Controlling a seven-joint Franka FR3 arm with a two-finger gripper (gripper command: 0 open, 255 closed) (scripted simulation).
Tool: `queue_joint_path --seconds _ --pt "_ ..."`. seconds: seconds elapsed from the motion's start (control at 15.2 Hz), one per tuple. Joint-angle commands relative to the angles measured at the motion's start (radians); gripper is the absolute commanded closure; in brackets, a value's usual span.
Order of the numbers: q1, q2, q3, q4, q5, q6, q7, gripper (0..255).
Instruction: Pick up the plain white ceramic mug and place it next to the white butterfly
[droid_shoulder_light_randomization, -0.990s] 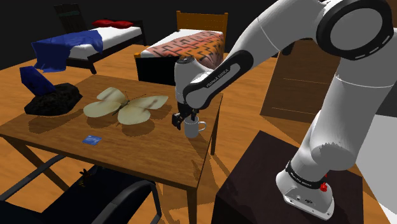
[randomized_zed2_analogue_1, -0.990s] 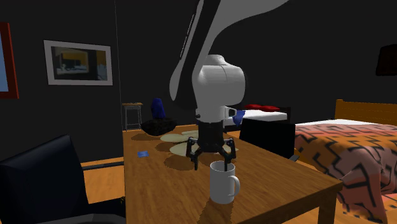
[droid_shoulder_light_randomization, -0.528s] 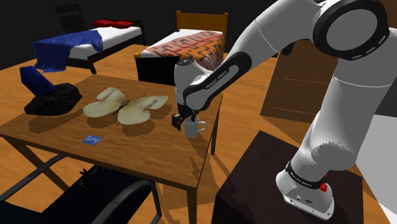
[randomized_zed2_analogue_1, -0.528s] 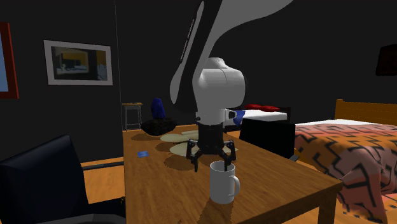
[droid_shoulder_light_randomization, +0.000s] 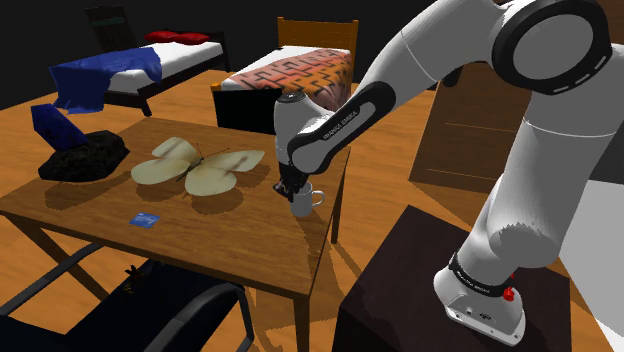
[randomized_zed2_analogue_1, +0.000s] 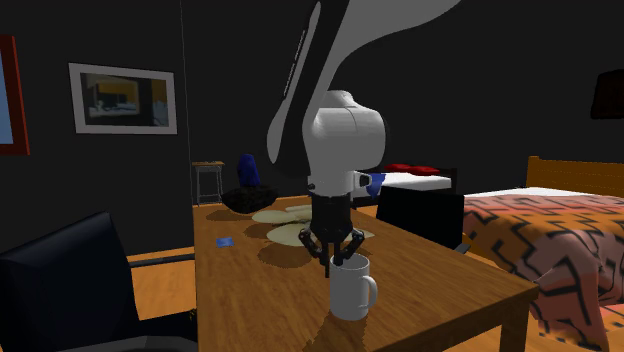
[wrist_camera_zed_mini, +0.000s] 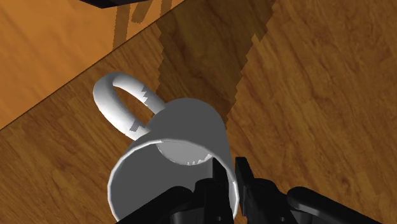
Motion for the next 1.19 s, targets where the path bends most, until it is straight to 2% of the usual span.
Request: queue_joint_path --seconds 0.0,0.13,1.12 --pt "0.000 0.000 0.000 0.000 0.000 0.000 0.000 255" --pt "0.000 0.000 0.000 0.000 0.000 0.000 0.000 255" --pt "-0.004 -0.127 0.006 0.069 0.043 -0.193 -0.035 255"
